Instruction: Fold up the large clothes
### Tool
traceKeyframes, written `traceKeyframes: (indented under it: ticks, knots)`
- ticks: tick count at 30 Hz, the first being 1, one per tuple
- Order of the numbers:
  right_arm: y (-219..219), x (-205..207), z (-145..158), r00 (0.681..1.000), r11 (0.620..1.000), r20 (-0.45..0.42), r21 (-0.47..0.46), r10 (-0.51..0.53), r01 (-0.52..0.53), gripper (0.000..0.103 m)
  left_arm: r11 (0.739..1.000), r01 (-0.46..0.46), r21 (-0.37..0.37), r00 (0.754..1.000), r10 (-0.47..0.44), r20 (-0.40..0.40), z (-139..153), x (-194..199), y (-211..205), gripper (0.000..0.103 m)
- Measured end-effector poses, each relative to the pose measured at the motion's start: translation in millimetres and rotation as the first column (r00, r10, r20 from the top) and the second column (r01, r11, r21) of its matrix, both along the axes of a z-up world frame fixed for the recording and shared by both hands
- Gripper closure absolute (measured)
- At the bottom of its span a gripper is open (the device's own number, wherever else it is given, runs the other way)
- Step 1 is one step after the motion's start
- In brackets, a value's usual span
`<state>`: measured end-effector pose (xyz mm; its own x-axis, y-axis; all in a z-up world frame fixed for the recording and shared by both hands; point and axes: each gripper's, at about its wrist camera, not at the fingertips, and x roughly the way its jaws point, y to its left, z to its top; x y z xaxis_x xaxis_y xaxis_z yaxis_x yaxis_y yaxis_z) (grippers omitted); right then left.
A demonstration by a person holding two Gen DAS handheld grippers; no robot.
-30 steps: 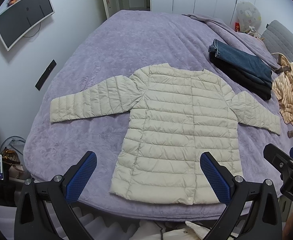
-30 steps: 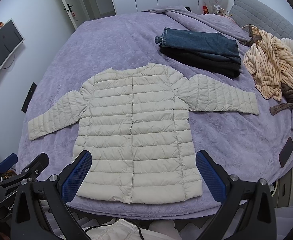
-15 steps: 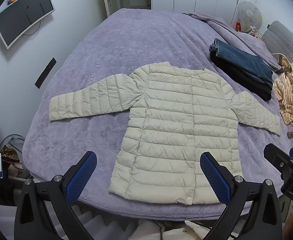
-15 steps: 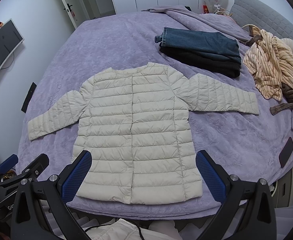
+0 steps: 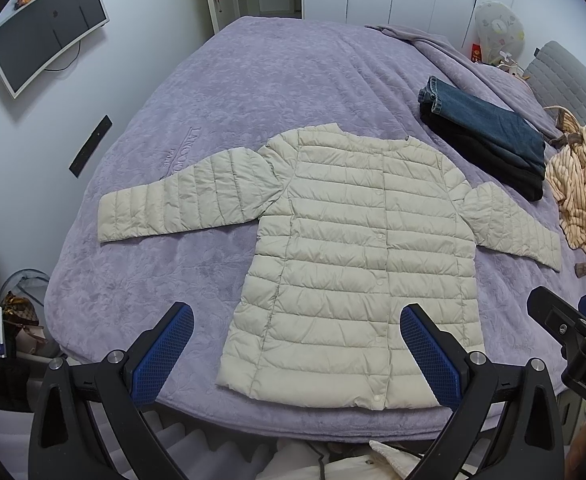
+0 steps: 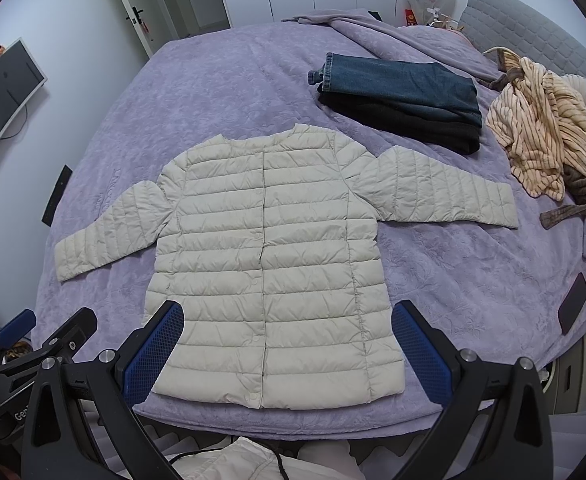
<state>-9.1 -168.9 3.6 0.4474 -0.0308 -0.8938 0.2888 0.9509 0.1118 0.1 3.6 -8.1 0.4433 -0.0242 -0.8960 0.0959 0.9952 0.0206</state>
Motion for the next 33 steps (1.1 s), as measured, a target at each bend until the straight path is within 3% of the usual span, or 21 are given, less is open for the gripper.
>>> traceKeyframes:
  ticks: [14, 33]
  knots:
    - [0.5, 3.9, 7.3, 1.000, 1.000, -0.004, -0.002, 0.002, -0.002, 0.000, 1.000, 0.000, 0.000, 1.000, 0.000, -0.002, 0.1, 0.4, 0.2, 0.000]
    - [0.7, 2.0, -4.8, 1.000, 1.000, -0.005, 0.002, -0.001, 0.001, 0.000, 1.000, 0.000, -0.001, 1.000, 0.000, -0.004, 0.4, 1.4, 0.4, 0.000]
